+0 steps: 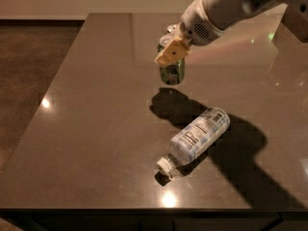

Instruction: Move green can near 7up can

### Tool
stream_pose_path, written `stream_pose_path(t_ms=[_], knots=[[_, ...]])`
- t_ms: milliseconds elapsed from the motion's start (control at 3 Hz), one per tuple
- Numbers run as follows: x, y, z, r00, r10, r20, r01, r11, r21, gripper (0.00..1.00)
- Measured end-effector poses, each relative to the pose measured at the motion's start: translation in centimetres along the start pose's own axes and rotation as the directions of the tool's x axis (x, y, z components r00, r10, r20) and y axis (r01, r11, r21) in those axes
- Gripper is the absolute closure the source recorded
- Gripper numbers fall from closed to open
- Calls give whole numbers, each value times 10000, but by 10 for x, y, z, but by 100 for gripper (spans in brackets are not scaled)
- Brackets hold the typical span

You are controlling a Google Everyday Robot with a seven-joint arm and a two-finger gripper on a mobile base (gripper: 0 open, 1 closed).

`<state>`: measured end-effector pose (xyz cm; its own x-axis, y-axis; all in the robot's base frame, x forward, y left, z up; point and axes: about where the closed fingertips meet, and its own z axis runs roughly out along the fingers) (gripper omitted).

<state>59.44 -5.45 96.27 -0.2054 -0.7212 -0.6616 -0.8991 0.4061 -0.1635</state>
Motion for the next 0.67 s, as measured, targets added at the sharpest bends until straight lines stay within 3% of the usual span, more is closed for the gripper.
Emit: stream_pose_path(t_ms=[333, 667], knots=[[23, -41, -9, 9974, 715, 4, -714, 9963, 472, 100], [39, -68, -6, 9918, 1275, 60, -1276, 9901, 585, 100]])
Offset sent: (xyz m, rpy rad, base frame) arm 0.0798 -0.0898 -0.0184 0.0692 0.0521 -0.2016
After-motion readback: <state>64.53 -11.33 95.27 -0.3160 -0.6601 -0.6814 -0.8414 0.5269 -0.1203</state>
